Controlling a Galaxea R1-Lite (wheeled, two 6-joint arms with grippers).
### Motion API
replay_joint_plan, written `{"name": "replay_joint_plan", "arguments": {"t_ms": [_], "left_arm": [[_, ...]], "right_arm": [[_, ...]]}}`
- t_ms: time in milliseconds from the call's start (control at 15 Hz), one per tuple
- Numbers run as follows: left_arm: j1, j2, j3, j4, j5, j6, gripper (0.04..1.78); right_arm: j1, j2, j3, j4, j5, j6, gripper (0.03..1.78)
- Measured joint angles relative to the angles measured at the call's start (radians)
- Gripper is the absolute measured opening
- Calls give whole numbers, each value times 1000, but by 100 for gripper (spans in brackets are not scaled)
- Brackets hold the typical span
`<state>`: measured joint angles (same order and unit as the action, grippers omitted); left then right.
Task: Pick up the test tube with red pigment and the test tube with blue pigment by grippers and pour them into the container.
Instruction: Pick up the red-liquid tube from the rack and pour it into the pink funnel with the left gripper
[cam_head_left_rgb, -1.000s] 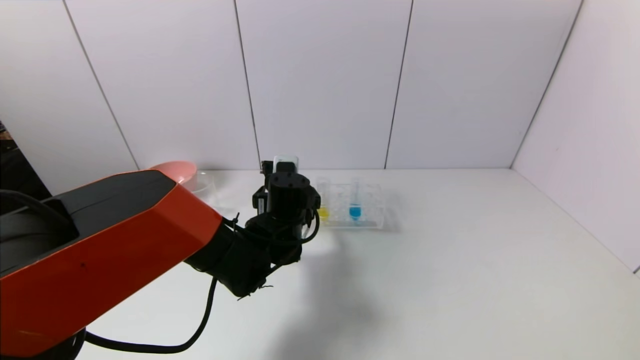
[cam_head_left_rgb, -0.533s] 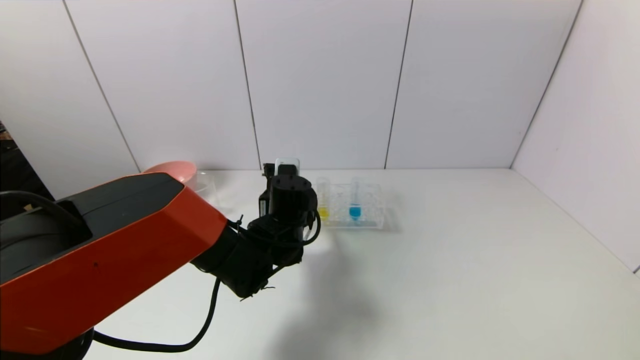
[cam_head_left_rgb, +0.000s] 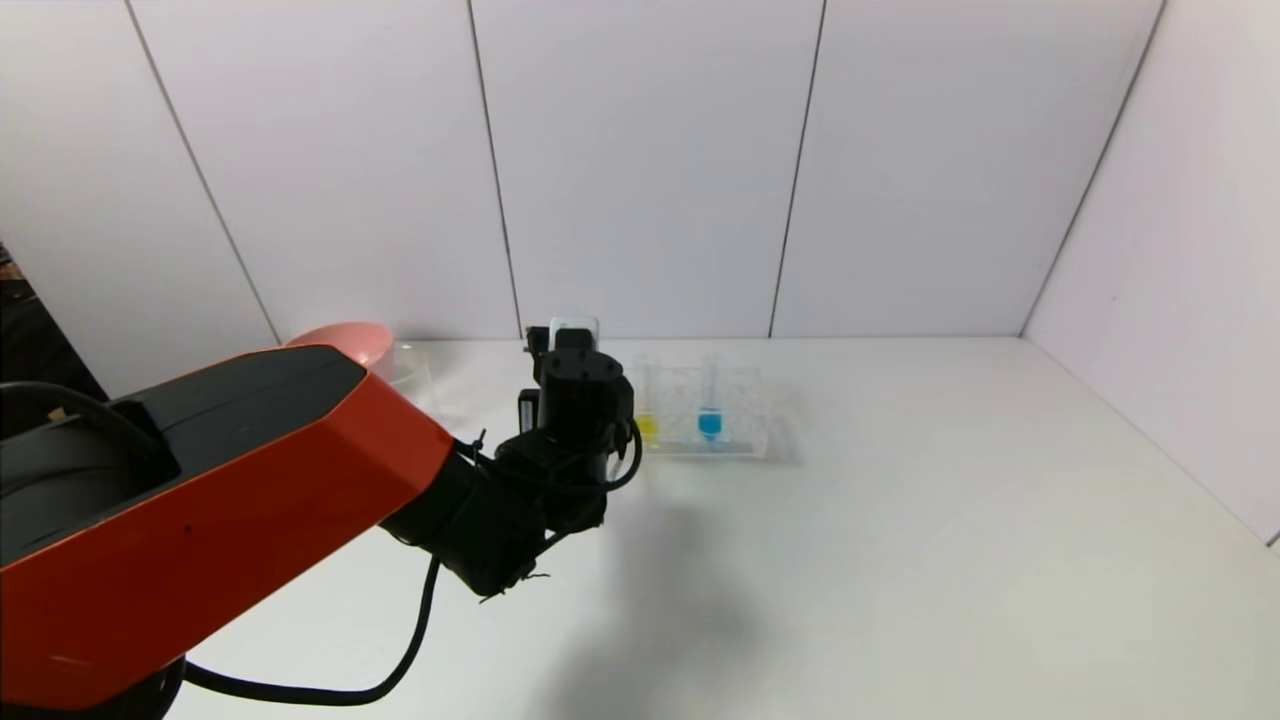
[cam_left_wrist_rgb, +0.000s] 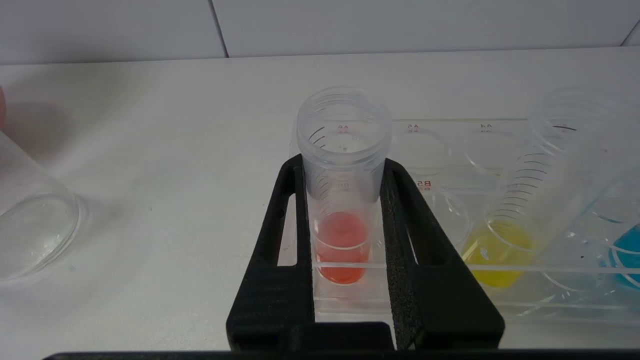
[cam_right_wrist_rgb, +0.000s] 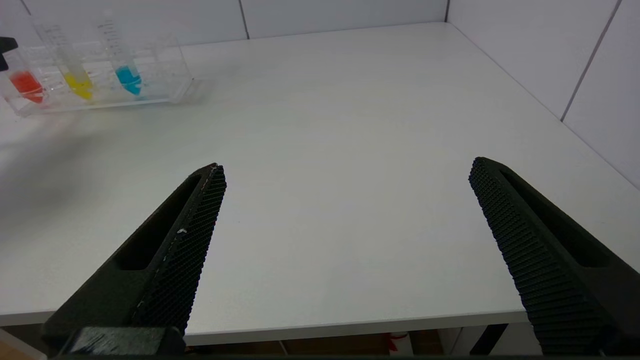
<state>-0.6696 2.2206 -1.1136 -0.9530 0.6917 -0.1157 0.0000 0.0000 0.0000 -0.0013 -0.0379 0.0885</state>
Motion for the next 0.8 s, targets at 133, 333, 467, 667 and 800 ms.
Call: {"name": "replay_joint_plan", "arguments": {"t_ms": [133, 333, 467, 667, 800], "left_arm": [[-1, -3, -2, 0, 0, 0, 43], [-6, -23, -8, -20, 1, 13, 43], [-8, -49, -19, -37, 0, 33, 43], [-9, -108, -30, -31, -25, 54, 43], [-8, -136, -30, -29, -50, 64, 43]], "right_arm": [[0, 0, 0, 0, 0, 0, 177], [0, 0, 0, 0, 0, 0, 177], [0, 0, 0, 0, 0, 0, 177], [0, 0, 0, 0, 0, 0, 177], [0, 0, 0, 0, 0, 0, 177]]}}
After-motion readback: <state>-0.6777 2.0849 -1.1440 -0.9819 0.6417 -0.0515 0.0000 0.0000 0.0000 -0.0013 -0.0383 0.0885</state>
